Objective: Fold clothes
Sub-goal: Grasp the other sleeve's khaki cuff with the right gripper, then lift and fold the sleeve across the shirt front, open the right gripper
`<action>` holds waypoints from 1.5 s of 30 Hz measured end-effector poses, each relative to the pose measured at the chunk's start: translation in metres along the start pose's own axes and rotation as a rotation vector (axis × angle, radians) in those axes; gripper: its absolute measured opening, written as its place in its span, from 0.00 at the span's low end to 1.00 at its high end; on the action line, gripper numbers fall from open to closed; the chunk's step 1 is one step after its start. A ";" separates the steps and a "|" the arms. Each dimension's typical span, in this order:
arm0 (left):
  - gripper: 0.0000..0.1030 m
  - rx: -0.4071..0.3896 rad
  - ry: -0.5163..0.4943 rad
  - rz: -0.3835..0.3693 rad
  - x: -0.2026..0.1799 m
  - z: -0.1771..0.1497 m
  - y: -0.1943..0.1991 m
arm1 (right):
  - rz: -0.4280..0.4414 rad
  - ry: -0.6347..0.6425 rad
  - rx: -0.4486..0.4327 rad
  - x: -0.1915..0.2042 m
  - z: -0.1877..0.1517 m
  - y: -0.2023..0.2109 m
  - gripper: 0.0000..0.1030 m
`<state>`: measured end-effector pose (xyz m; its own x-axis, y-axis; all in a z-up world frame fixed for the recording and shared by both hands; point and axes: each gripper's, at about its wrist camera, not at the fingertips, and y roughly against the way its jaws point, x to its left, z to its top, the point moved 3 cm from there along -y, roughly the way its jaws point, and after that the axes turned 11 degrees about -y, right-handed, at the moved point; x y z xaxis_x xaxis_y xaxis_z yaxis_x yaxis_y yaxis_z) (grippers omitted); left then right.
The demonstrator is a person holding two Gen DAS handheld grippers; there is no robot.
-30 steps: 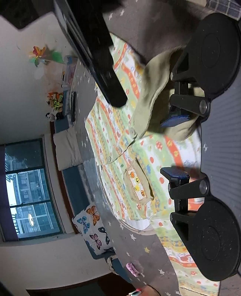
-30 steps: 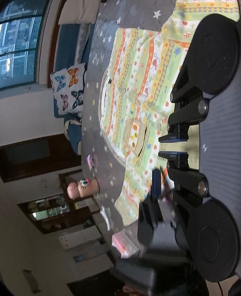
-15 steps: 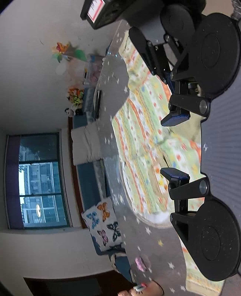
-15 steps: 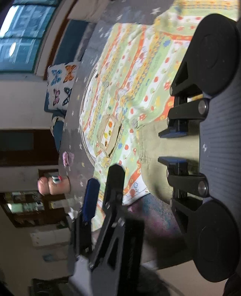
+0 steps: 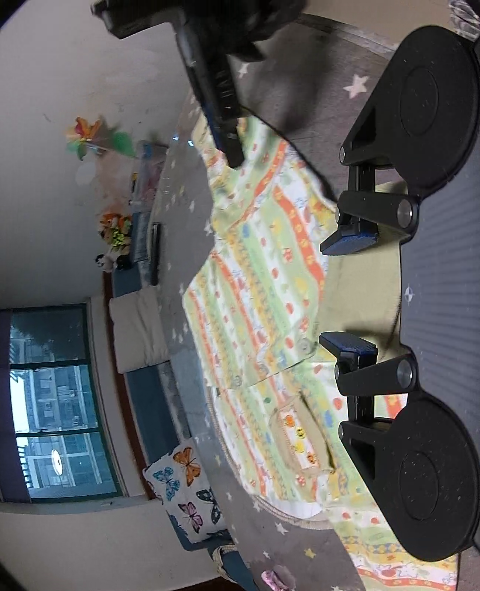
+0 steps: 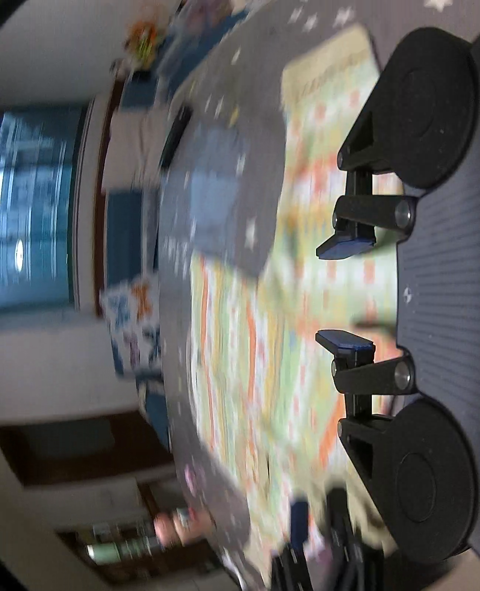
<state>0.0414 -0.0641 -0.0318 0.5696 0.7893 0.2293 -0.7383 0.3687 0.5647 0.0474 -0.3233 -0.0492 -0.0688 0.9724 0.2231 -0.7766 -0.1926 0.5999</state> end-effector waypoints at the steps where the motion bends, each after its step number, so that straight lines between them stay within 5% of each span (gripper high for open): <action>1: 0.47 0.006 -0.001 -0.001 -0.001 -0.001 -0.001 | -0.027 -0.015 -0.003 -0.011 0.001 -0.002 0.41; 15: 0.47 0.037 -0.012 0.006 -0.003 -0.003 -0.006 | -0.236 -0.185 -0.041 -0.105 0.026 -0.022 0.42; 20: 0.47 0.041 -0.014 0.009 -0.003 -0.002 -0.006 | -0.333 -0.135 -0.062 -0.113 0.031 -0.027 0.42; 37: 0.49 0.030 -0.019 0.035 -0.002 0.002 -0.001 | -0.360 -0.287 -0.087 -0.144 0.005 0.009 0.47; 40: 0.50 0.026 -0.022 0.044 -0.002 0.004 0.000 | -0.362 -0.279 -0.089 -0.142 0.004 0.009 0.33; 42: 0.51 0.023 -0.020 0.047 -0.002 0.005 0.001 | -0.348 -0.284 -0.091 -0.141 0.004 0.010 0.16; 45: 0.51 0.019 -0.022 0.053 -0.002 0.008 0.001 | -0.319 -0.324 -0.110 -0.142 0.006 0.016 0.10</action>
<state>0.0420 -0.0694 -0.0251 0.5381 0.7961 0.2767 -0.7608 0.3176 0.5659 0.0481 -0.4655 -0.0665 0.3700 0.8858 0.2800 -0.7903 0.1417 0.5961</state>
